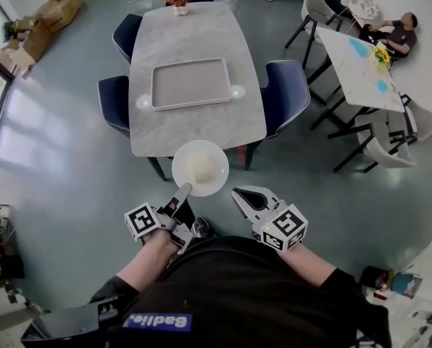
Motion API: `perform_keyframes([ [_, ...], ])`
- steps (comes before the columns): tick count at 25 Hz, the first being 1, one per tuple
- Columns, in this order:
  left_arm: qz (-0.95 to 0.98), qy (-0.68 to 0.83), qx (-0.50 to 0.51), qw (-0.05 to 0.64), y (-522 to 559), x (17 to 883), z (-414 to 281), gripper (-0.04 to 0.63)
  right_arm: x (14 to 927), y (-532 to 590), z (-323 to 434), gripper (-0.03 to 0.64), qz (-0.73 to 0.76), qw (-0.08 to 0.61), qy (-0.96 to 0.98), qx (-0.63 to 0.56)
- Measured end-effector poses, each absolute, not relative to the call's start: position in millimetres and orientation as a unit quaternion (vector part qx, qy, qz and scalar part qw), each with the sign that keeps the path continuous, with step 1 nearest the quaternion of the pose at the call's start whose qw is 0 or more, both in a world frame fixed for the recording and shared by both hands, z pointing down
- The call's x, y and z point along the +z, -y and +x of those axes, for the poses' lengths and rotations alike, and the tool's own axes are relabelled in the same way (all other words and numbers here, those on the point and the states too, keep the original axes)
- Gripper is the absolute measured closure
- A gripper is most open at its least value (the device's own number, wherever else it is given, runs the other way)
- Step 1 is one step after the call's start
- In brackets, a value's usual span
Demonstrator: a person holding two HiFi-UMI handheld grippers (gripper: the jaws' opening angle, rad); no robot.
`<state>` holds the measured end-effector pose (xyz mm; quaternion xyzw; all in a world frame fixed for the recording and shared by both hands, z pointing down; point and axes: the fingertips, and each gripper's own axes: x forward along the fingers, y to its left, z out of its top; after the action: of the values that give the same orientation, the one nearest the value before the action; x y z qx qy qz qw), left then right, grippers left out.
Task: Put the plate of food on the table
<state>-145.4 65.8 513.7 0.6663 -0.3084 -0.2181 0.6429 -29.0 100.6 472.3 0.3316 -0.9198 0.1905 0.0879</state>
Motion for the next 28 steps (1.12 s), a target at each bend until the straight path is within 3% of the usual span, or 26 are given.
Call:
perform_keyframes([
  [8, 0.678, 0.297, -0.205, 0.640, -14, 510, -168, 0.580, 464, -49, -47, 0.606, 0.370, 0.070, 0.907, 0.187],
  [28, 0.648, 0.343, -0.234, 0.639, 97, 524, -135, 0.580, 480, 72, -8, 0.606, 0.304, 0.080, 0.925, 0.215],
])
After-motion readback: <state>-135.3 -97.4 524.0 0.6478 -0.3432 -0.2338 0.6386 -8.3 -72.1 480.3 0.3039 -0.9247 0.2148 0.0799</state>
